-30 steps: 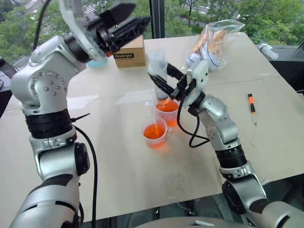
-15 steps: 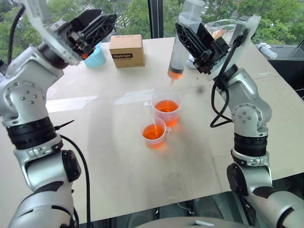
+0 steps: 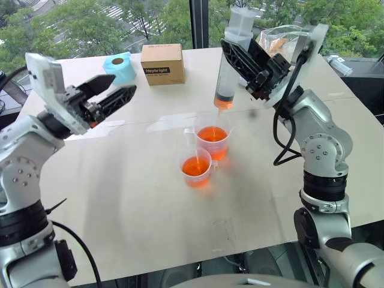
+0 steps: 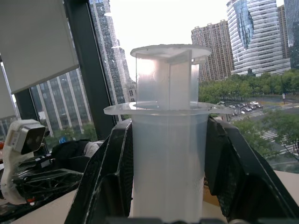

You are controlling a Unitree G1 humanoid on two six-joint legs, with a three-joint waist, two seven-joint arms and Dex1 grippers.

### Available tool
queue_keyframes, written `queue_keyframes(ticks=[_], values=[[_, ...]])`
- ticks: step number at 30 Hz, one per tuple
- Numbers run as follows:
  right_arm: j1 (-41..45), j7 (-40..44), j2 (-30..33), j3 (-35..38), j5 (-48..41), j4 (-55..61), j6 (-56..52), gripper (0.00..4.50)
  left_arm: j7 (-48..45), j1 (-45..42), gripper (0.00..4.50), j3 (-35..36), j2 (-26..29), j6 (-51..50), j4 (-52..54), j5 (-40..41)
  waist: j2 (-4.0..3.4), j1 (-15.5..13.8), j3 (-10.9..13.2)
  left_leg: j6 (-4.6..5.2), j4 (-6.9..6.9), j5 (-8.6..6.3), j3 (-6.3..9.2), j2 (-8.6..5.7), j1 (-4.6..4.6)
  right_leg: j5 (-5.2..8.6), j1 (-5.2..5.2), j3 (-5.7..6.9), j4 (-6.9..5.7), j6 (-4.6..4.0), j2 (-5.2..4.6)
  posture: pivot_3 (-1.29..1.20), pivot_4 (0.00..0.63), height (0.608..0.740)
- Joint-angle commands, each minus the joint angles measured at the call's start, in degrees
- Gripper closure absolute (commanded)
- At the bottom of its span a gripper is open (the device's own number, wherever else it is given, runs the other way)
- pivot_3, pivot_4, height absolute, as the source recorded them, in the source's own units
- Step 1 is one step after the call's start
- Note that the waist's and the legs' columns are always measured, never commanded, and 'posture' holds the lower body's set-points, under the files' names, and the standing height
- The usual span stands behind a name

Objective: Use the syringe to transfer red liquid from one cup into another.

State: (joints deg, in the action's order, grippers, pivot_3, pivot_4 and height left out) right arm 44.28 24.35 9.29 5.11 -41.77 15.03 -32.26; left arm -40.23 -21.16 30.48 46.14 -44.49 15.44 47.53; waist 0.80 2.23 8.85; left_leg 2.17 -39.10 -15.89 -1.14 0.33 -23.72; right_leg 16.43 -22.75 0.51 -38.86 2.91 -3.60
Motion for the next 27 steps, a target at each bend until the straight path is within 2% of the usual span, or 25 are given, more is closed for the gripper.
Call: queue_keyframes(ticks=[1,6,10,17,22,27], values=[[0.43,1.37,1.54,1.36,-1.27,2.3,0.81,2.84,-0.93,2.94,0.73,3.36,1.74,0.51,4.74,1.78,0.0,0.02,0.0,0.0,0.01,0.0,0.01,0.01,0.0,0.0,0.0,0.0,0.0,0.0,0.0,0.0,0.15,0.74],[-1.45,2.27,2.86,0.92,-3.75,5.2,-0.52,2.84,-1.26,9.84,0.73,3.64,1.7,0.57,9.23,2.2,0.0,0.04,0.0,0.0,0.03,0.0,0.0,0.02,0.0,0.0,0.0,-0.08,0.03,0.0,-0.12,0.0,0.15,0.74],[-2.81,3.85,2.73,-1.36,-4.37,7.16,-1.03,2.84,-1.18,11.89,0.73,2.81,1.69,0.79,11.44,2.72,0.0,-0.03,0.0,0.0,0.03,0.0,0.01,0.03,0.01,0.0,0.0,-0.12,0.05,0.0,-0.13,0.0,0.15,0.74],[-4.44,12.89,3.0,-5.69,-7.46,9.01,-0.6,2.84,-6.5,11.24,0.73,4.58,7.76,-1.93,10.76,7.56,0.0,-0.03,0.0,0.01,0.03,-0.01,0.0,0.02,0.03,0.0,0.0,-0.13,0.07,-0.01,-0.12,0.0,0.15,0.74],[-5.98,18.99,2.38,-11.75,-3.4,7.25,2.28,2.84,-12.5,9.58,0.73,4.76,12.6,-3.13,9.92,11.08,0.03,0.0,-0.01,0.01,0.03,-0.01,0.02,0.02,0.04,0.01,0.0,-0.04,0.1,-0.01,-0.09,0.0,0.15,0.74],[-6.43,21.67,0.32,-15.31,1.32,3.24,6.45,2.84,-14.72,7.26,0.73,4.91,14.7,-3.62,8.76,14.34,0.02,0.03,-0.01,0.01,0.03,-0.01,-0.02,0.02,0.07,0.0,0.0,0.01,0.1,-0.01,0.0,0.0,0.15,0.74]])
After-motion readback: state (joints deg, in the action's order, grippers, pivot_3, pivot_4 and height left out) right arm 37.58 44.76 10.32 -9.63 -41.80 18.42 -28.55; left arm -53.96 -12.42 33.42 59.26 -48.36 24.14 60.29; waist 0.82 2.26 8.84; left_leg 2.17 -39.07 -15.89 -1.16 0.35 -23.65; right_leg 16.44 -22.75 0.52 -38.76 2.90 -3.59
